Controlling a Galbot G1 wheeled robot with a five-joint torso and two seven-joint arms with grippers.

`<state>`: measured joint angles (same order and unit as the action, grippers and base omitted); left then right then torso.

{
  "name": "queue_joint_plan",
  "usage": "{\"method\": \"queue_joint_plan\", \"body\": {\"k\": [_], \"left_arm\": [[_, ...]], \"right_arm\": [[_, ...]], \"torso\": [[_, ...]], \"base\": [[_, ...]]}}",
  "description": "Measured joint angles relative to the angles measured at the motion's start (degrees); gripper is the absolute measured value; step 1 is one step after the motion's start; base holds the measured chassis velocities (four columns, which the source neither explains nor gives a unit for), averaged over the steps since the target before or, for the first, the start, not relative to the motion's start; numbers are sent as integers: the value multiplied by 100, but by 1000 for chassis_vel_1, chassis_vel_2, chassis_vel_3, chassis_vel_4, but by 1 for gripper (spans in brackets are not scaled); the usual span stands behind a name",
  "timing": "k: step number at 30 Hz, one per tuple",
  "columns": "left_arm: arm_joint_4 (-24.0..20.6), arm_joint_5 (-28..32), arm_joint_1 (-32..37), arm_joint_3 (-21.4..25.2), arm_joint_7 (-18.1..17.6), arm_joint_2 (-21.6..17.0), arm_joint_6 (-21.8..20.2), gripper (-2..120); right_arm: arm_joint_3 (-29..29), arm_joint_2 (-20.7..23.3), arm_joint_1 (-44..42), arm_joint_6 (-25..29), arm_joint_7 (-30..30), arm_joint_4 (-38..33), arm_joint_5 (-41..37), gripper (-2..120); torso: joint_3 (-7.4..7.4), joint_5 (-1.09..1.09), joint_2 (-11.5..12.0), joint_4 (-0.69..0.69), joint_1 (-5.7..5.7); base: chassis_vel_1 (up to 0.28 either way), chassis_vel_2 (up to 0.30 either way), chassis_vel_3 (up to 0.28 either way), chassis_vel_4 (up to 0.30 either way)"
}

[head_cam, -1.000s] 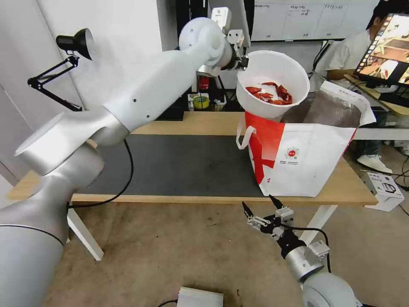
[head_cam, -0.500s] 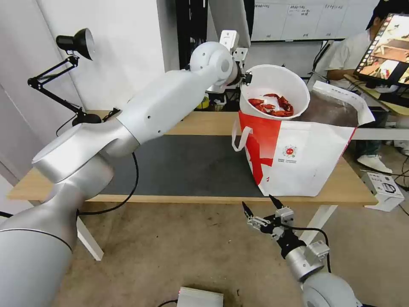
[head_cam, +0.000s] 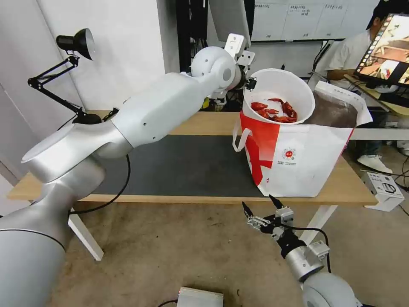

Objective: Pick up the trash from the table and place it into the takeout bag.

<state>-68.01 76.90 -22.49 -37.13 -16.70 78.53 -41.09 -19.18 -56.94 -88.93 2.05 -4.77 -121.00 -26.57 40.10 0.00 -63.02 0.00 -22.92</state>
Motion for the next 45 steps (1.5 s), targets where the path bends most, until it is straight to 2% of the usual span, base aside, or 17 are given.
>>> {"method": "queue_joint_plan", "body": {"k": [17, 21, 28, 33, 45], "left_arm": [[-273, -206, -91, -97, 315, -83, 69, 0], [-264, -204, -107, -34, 367, -37, 132, 0], [0, -234, -192, 50, 369, 167, 147, 0], [-15, -339, -165, 39, 383, 206, 147, 0], [-335, -598, -34, -253, 676, -52, 148, 0]], "right_arm": [[0, 0, 0, 0, 0, 0, 0, 100], [0, 0, 0, 0, 0, 0, 0, 100], [0, 0, 0, 0, 0, 0, 0, 100], [0, 0, 0, 0, 0, 0, 0, 100], [0, 0, 0, 0, 0, 0, 0, 100]], "torso": [[0, 0, 0, 0, 0], [0, 0, 0, 1, 0], [0, 0, 0, 0, 0], [0, 1, 0, 0, 0], [0, 0, 0, 1, 0]], "base": [[0, 0, 0, 0], [0, 0, 0, 0], [0, 0, 0, 0], [0, 0, 0, 0], [0, 0, 0, 0]]}}
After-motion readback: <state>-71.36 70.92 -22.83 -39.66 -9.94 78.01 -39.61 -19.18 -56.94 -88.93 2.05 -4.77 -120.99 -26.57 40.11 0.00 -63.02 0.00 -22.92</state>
